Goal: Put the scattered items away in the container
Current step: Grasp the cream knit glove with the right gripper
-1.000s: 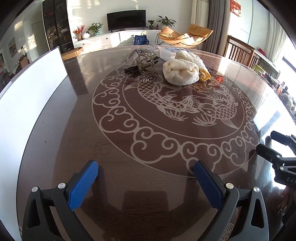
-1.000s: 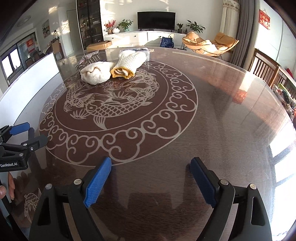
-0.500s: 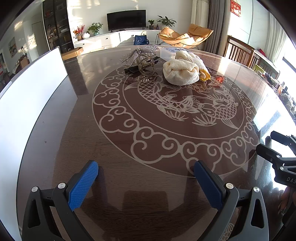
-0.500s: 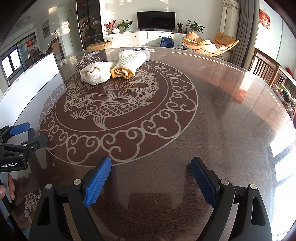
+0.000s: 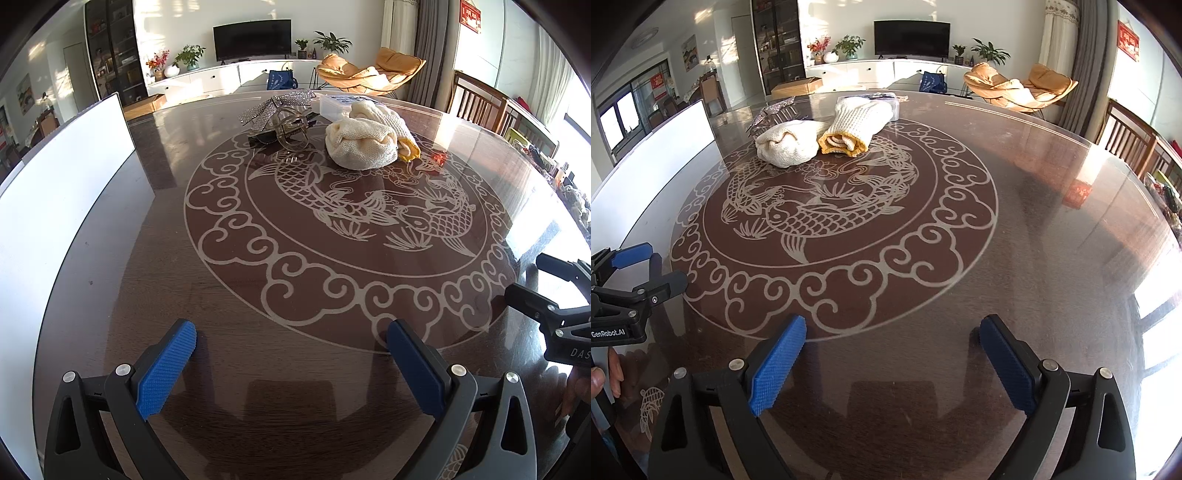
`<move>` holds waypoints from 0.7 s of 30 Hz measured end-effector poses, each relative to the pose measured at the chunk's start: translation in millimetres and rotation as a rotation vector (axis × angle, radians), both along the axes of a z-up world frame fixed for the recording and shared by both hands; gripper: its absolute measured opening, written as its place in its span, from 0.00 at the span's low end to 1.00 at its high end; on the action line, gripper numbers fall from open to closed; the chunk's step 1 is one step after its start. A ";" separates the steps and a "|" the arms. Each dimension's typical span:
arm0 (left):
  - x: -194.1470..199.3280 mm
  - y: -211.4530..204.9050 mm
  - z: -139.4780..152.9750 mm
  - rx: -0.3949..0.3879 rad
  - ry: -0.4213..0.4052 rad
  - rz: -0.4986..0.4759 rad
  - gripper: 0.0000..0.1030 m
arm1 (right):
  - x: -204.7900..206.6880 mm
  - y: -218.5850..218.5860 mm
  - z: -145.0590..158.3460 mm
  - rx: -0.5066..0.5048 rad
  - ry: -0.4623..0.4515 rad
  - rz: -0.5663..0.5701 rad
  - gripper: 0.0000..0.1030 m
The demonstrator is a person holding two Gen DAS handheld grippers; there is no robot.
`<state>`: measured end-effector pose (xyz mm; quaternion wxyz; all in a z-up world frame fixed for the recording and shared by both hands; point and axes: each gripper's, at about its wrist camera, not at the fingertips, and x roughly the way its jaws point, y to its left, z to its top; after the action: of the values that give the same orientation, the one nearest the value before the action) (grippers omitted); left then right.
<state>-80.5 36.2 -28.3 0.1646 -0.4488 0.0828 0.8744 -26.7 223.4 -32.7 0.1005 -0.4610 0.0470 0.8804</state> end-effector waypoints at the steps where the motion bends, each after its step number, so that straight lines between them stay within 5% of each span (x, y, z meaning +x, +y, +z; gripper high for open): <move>1: 0.7 -0.4 0.0 0.000 0.000 0.000 1.00 | -13.8 3.5 0.9 -0.002 -0.024 0.014 0.93; 3: 0.4 -0.3 0.1 0.000 0.000 0.000 1.00 | -44.3 9.5 7.7 -0.015 -0.044 -0.006 0.92; 9: 0.5 -0.4 0.2 0.000 0.000 0.000 1.00 | -140.4 -19.5 54.3 -0.202 0.159 0.085 0.92; 16: 0.8 -0.5 0.3 0.000 0.000 0.000 1.00 | -216.0 -60.9 4.9 0.012 -0.037 0.162 0.90; 18: 0.5 -0.4 0.4 0.000 0.000 0.000 1.00 | -207.1 -56.8 0.0 -0.004 -0.017 0.190 0.56; 21: 0.8 -0.4 0.3 0.000 -0.001 -0.001 1.00 | -177.1 -48.2 0.2 -0.017 0.011 0.207 0.50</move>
<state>-79.8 35.8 -28.0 0.1649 -0.4491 0.0830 0.8742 -203.8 175.3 -32.6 0.0049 -0.4594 0.0071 0.8882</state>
